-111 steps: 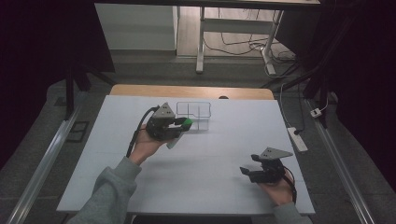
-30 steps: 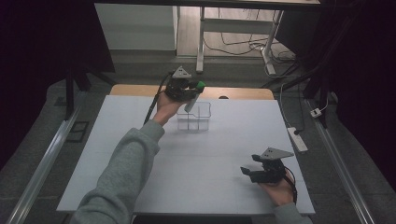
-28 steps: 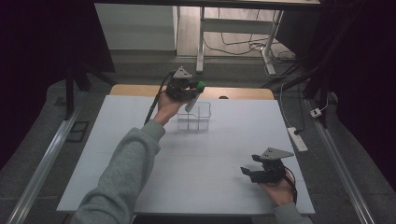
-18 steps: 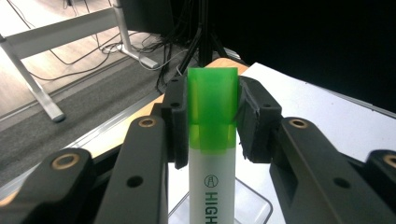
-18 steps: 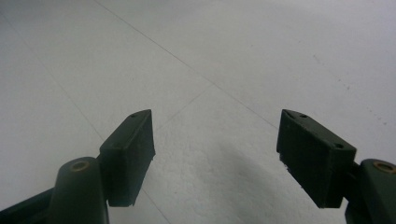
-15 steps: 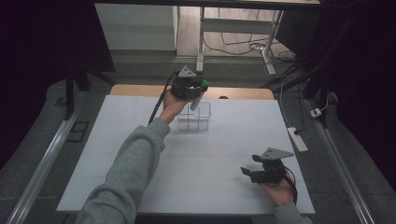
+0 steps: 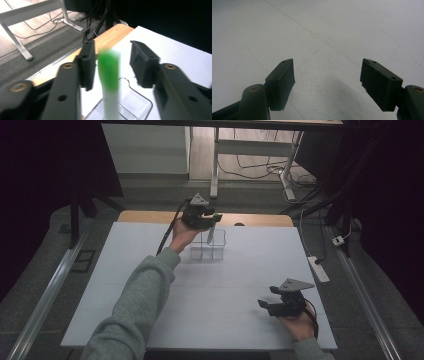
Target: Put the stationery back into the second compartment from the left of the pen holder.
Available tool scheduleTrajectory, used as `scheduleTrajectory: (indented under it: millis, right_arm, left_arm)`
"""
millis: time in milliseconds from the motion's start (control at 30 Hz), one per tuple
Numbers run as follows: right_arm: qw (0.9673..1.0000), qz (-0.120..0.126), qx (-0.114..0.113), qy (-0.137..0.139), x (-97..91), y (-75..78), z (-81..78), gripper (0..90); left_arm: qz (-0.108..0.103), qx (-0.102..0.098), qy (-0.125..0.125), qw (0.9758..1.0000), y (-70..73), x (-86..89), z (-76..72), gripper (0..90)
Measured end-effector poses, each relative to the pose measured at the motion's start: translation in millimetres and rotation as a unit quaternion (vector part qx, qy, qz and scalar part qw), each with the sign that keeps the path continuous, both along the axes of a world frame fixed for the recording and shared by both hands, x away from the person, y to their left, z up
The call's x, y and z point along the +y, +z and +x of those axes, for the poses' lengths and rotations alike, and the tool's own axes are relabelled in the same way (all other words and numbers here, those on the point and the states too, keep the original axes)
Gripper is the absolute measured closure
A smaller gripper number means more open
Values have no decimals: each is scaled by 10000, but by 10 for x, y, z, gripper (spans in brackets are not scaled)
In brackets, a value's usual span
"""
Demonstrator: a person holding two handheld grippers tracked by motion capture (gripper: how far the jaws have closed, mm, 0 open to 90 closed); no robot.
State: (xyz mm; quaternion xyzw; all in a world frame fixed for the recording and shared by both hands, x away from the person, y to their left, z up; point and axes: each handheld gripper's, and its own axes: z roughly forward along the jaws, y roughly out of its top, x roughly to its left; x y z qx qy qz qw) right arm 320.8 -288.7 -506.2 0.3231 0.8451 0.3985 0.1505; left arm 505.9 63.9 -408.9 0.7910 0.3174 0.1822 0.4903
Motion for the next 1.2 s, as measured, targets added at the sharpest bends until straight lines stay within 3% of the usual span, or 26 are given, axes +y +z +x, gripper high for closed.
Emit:
scheduleTrajectory:
  millis: [167,500,800,900,1200]
  right_arm:
    - [10000,-8,-4,7,3,-1,1,279]
    - [10000,-18,7,8,6,1,1,278]
    - [10000,-34,2,33,11,0,3,278]
    - [10000,-28,8,26,11,2,1,278]
    - [10000,5,-31,13,5,14,-7,277]
  left_arm:
    - [42,30,-70,10000,7,17,-22,462]
    - [-29,90,-119,9999,10,128,-101,435]
    - [6,52,-199,9998,-11,267,-276,436]
    - [114,23,-207,9997,-27,312,-347,437]
    - [151,106,-283,9994,-91,538,-676,432]
